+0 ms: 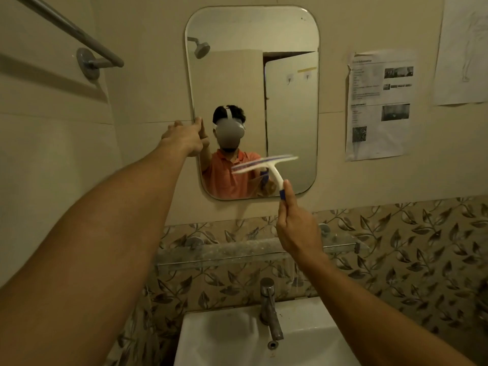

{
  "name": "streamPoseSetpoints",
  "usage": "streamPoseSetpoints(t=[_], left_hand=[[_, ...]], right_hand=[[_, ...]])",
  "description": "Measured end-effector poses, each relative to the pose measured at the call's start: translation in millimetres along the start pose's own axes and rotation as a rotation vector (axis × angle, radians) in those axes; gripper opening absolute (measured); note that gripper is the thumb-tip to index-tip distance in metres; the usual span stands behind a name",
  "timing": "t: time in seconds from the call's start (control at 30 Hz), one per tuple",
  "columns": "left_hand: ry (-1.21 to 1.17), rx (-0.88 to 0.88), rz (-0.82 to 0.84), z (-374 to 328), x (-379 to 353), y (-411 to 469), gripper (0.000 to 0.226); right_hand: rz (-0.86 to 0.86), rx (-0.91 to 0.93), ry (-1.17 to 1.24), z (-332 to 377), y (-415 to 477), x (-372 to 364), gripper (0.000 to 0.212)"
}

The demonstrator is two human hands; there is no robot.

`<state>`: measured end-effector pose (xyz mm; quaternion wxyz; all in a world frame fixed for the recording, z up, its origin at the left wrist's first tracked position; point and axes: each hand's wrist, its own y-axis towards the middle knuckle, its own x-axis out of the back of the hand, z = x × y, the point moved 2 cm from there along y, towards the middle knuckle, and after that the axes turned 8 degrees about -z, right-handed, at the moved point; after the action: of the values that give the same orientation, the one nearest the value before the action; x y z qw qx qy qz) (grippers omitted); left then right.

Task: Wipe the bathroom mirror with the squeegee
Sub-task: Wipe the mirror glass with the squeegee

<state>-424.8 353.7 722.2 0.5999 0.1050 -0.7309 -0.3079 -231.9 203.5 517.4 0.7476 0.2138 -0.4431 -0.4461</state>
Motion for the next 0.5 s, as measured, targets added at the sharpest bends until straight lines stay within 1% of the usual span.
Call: streamPoseSetpoints(t=[0.1,0.27,0.37,0.5], left_hand=[[0.007,-0.001,0.012,0,3,3,0.074],[0.046,-0.046,0.031,3,9,13,0.071],[0.051,-0.055,0.023,7,10,16,0.068],[0.047,-0.075,-0.011,7,6,17,0.064]], right_hand=[[-0.059,0.072,0.022,34,40,18,0.060],[-0.101,0.203,-0.052,83,109,30,0.061],[-0.137,0.292,-0.155,94,130,22,0.068],[-0.141,0.323,-0.207,91,130,10,0.070]])
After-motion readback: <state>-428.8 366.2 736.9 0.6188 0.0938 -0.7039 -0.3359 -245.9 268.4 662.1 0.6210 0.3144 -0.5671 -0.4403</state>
